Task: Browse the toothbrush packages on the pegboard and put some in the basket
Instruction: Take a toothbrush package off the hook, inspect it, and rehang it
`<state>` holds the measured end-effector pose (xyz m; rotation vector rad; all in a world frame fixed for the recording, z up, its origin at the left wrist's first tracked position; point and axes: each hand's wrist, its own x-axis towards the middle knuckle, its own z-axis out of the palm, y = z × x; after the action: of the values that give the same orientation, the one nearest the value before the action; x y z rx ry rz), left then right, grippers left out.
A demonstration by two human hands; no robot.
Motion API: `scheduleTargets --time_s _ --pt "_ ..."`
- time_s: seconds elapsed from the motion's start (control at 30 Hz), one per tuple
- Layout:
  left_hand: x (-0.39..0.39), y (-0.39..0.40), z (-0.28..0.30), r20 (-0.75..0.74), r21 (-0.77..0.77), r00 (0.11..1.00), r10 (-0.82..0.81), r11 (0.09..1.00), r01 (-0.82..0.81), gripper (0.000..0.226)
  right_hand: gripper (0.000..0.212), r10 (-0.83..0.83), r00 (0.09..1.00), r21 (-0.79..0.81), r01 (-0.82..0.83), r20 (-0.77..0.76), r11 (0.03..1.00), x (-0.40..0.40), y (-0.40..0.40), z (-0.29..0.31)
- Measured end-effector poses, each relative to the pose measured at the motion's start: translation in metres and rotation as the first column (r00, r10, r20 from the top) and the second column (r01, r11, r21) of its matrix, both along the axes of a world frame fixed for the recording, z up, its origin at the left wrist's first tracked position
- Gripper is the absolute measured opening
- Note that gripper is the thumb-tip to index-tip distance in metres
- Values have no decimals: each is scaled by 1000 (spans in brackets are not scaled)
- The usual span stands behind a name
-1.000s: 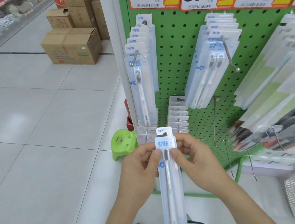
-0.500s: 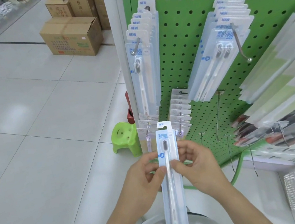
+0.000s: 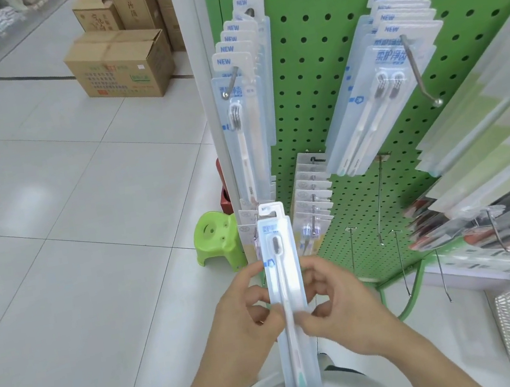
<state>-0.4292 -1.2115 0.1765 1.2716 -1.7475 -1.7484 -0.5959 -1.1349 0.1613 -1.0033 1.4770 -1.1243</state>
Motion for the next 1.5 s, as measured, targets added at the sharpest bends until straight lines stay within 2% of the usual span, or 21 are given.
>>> scheduleTargets --time_s 0.1,0.2,0.33,0.47,0.57,0.73,1.0,1.13,1.23,1.37,1.5 --pt "0 -2 3 -8 10 1000 16 1000 -15 36 48 -136 988 -69 141 76 988 6 0 -2" --pt "2 -2 3 2 51 996 -91 995 91 15 39 -243 960 -118 260 140 958 6 0 0" --pt "2 0 0 28 26 991 -134 991 133 20 41 -348 914 -121 378 211 918 -1 -6 2" --pt "-4 0 1 -11 -10 998 -69 998 69 19 25 -285 937 -82 306 202 948 -4 -7 7" --pt "-4 0 1 -12 3 997 -82 997 82 19 22 -337 924 -82 356 182 931 -5 -7 10" --pt "-2 2 2 -91 188 990 -110 974 126 23 32 -447 874 -111 472 189 875 -7 -6 9" --pt "-3 10 -4 -115 209 993 -41 976 65 22 59 -288 949 -87 300 128 950 -13 4 16" --pt "-3 13 -2 -169 207 985 -35 976 70 21 51 -332 930 -70 346 157 936 -11 5 18" --pt "-2 13 1 -187 171 978 -92 977 125 21 46 -357 915 -46 371 187 927 -11 5 17" --pt "1 10 0 -124 146 978 -169 971 187 10 29 -362 917 -56 375 168 925 -14 4 21" --pt "2 10 2 -74 136 963 -260 954 268 12 19 -412 897 -47 424 159 904 -17 0 20"
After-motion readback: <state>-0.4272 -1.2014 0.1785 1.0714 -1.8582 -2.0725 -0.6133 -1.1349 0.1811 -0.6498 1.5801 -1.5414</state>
